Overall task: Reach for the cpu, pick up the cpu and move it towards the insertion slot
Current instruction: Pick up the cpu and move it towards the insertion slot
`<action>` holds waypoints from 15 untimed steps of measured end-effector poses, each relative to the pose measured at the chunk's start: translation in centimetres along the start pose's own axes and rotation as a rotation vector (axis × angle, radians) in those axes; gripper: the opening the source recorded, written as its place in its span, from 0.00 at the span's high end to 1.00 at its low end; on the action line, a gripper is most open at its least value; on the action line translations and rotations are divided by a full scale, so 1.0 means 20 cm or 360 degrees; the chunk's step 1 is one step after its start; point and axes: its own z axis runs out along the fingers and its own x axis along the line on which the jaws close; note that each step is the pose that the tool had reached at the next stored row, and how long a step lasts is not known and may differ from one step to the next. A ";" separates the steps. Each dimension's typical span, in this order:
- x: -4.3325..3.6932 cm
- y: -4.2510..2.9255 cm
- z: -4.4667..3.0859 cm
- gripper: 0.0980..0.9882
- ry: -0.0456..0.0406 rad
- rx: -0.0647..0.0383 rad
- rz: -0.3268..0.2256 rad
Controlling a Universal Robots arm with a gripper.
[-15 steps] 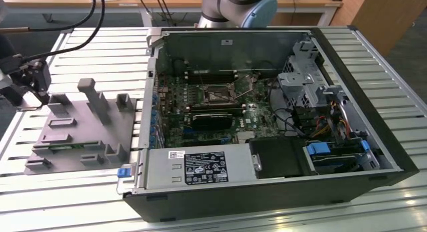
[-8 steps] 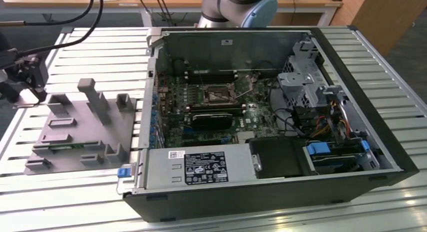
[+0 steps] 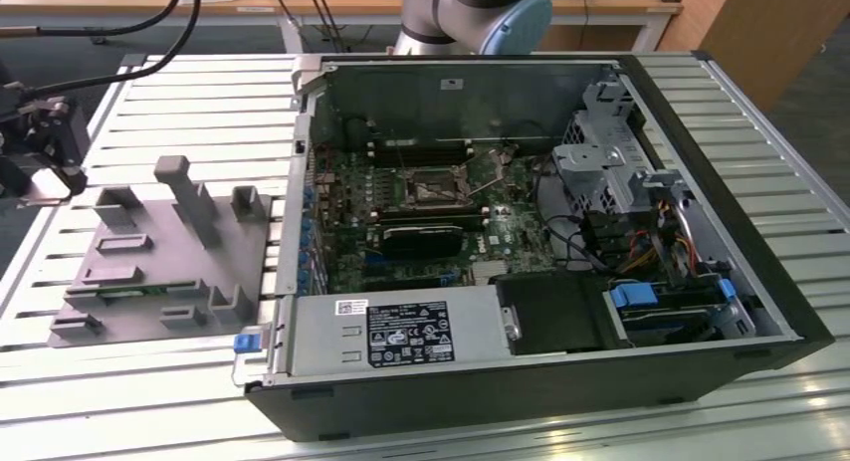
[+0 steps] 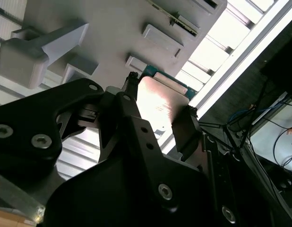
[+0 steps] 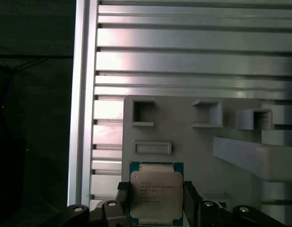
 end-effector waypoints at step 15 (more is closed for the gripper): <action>0.001 0.005 -0.092 0.50 0.0000 0.0000 0.0005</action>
